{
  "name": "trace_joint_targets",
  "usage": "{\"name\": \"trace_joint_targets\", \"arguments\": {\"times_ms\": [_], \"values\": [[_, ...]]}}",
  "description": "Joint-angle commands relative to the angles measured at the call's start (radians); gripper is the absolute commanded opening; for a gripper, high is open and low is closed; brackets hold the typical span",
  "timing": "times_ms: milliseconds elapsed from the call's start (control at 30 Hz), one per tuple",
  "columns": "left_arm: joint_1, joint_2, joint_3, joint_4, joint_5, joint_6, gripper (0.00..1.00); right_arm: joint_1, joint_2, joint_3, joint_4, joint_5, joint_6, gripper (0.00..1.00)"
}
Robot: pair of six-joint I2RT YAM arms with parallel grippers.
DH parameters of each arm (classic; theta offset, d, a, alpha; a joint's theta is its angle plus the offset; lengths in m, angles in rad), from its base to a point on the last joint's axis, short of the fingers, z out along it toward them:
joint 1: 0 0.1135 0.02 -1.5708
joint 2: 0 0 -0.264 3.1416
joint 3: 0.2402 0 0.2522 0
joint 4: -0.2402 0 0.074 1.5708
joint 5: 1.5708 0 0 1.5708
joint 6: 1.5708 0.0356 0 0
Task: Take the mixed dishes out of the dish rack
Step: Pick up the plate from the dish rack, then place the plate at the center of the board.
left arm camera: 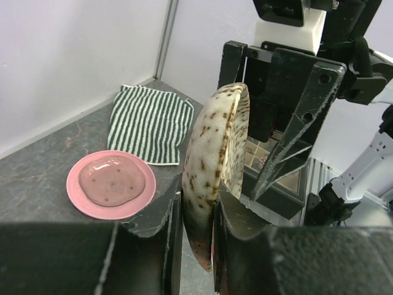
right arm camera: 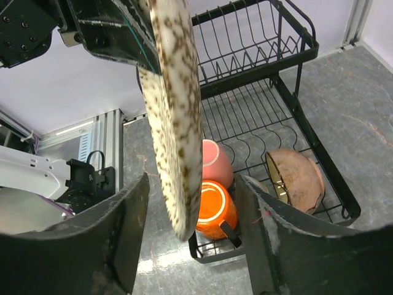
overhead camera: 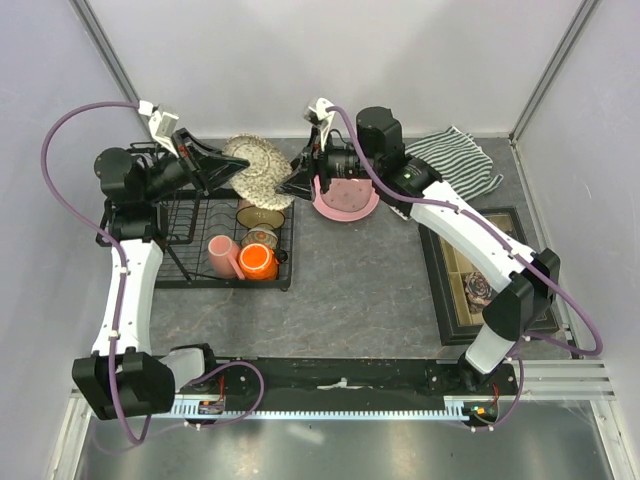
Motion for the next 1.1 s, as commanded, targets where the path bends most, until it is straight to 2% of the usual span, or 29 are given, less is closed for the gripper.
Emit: {"name": "trace_joint_targets", "arguments": {"times_ms": [0, 167, 200, 267, 300, 367, 400, 467, 500, 567, 600, 700, 900, 1067], "values": [[-0.02, -0.044, -0.012, 0.076, -0.002, -0.042, 0.01, 0.012, 0.018, 0.047, 0.015, -0.002, -0.013, 0.56], [-0.037, -0.048, -0.026, 0.076, -0.002, -0.05, 0.01, 0.015, 0.026, 0.05, 0.013, -0.006, -0.013, 0.33], [-0.043, -0.047, -0.029, 0.076, -0.001, -0.05, 0.01, 0.015, 0.026, 0.05, 0.015, -0.008, -0.014, 0.25], [-0.049, -0.048, -0.034, 0.076, -0.002, -0.053, 0.02, 0.015, 0.028, 0.05, 0.015, -0.006, -0.016, 0.18], [-0.052, -0.047, -0.037, 0.08, -0.004, -0.053, 0.02, 0.015, 0.031, 0.052, 0.013, -0.008, -0.017, 0.1], [-0.055, -0.044, -0.047, 0.083, -0.008, -0.051, 0.03, 0.015, 0.028, 0.048, 0.013, -0.005, -0.019, 0.0], [-0.055, -0.042, -0.05, 0.085, -0.01, -0.051, 0.11, 0.017, 0.023, 0.047, 0.013, -0.003, -0.021, 0.0], [-0.055, -0.041, -0.058, 0.087, -0.013, -0.051, 0.22, 0.015, 0.018, 0.035, 0.01, 0.008, -0.033, 0.0], [-0.057, -0.039, -0.058, 0.087, -0.014, -0.048, 0.36, 0.014, 0.014, 0.032, 0.012, 0.015, -0.036, 0.0], [-0.055, -0.039, -0.057, 0.08, -0.025, -0.038, 0.48, 0.012, 0.009, 0.019, 0.003, 0.024, -0.053, 0.0], [-0.054, -0.038, -0.054, 0.073, -0.031, -0.03, 0.68, 0.012, 0.006, 0.015, 0.001, 0.028, -0.057, 0.0], [-0.049, -0.032, -0.026, 0.033, -0.057, 0.022, 0.86, 0.002, 0.0, -0.001, -0.005, 0.034, -0.059, 0.0], [-0.012, -0.016, 0.023, 0.014, -0.067, 0.036, 0.97, -0.081, 0.009, -0.014, -0.003, 0.043, -0.024, 0.0], [0.029, -0.027, 0.034, -0.047, -0.096, 0.096, 0.99, -0.213, 0.055, -0.014, -0.003, 0.026, 0.004, 0.0]]}}
